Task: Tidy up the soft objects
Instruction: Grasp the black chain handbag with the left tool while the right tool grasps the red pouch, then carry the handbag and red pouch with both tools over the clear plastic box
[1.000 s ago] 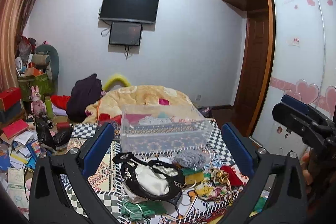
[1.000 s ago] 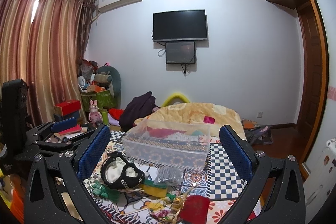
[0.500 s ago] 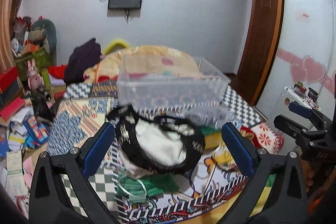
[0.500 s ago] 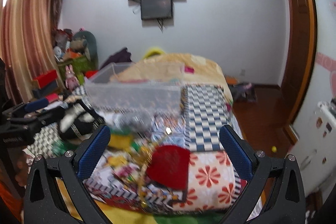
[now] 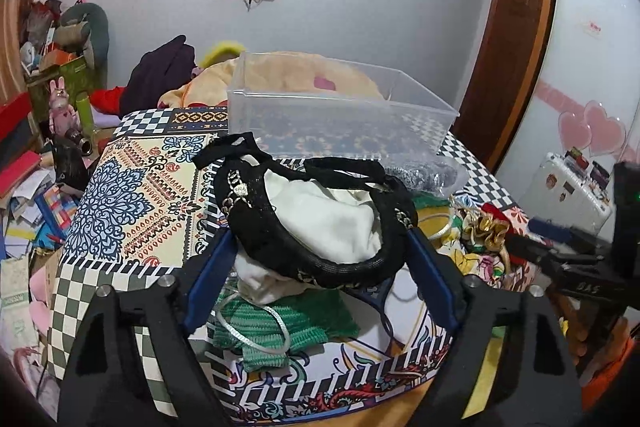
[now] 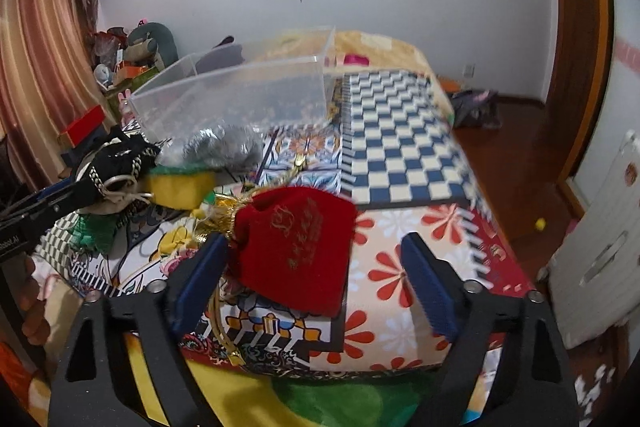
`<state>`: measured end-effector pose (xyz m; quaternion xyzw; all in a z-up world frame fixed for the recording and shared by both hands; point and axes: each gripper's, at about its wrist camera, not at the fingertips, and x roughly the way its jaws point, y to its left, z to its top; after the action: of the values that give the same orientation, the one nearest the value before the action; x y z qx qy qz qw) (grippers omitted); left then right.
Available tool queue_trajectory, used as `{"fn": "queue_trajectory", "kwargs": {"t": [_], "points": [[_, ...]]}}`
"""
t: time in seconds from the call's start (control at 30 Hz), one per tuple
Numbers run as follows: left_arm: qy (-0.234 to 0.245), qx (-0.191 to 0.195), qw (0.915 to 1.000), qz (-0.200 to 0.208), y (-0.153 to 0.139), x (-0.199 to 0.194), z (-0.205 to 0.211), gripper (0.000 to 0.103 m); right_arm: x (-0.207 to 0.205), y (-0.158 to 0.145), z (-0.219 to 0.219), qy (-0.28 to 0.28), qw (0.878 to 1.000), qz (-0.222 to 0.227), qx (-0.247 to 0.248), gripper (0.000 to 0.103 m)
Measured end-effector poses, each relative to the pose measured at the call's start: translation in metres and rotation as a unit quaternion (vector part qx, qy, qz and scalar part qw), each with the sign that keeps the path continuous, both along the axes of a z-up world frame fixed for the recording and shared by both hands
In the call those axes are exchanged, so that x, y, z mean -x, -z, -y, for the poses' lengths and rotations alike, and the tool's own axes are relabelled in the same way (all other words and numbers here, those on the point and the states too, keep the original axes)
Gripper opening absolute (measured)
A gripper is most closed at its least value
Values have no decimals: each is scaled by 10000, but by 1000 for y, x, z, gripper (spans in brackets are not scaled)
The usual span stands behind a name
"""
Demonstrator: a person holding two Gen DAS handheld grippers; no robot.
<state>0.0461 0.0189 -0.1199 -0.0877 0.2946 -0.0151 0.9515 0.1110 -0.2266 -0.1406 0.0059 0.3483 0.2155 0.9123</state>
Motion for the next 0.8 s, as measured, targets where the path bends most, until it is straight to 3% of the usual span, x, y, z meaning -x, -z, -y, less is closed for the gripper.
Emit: {"fn": "queue_trajectory", "kwargs": {"t": [0.07, 0.2, 0.23, 0.3, 0.4, 0.53, 0.63, 0.8], "points": [[-35, 54, 10000, 33, -1, 0, -2, 79, -1, 5, 3, -34, 9998, -142, -115, 75], [-81, 173, 9998, 84, -2, 3, -6, 70, -2, 6, 5, -55, 9992, -290, -280, 51], [-87, 200, 9997, 99, -3, 3, -8, 65, -2, 6, 5, -44, 9992, -302, -265, 44], [-79, 267, 9995, 137, -5, 4, -11, 56, -1, 6, 5, -44, 9991, -309, -301, 42], [-67, 272, 9994, 212, -8, 5, -12, 44, -2, 6, 6, -76, 9986, -317, -406, 24], [-78, 111, 9997, 192, -9, 3, -7, 30, -1, 5, 5, -67, 9991, -242, -352, 17], [-99, 30, 9997, 233, -12, 4, -5, 26, -2, -1, 4, -67, 9991, -176, -375, 10], [-80, -17, 9992, 381, -20, 8, -2, 22, 2, -17, 6, -73, 9989, 48, -465, 8]]}}
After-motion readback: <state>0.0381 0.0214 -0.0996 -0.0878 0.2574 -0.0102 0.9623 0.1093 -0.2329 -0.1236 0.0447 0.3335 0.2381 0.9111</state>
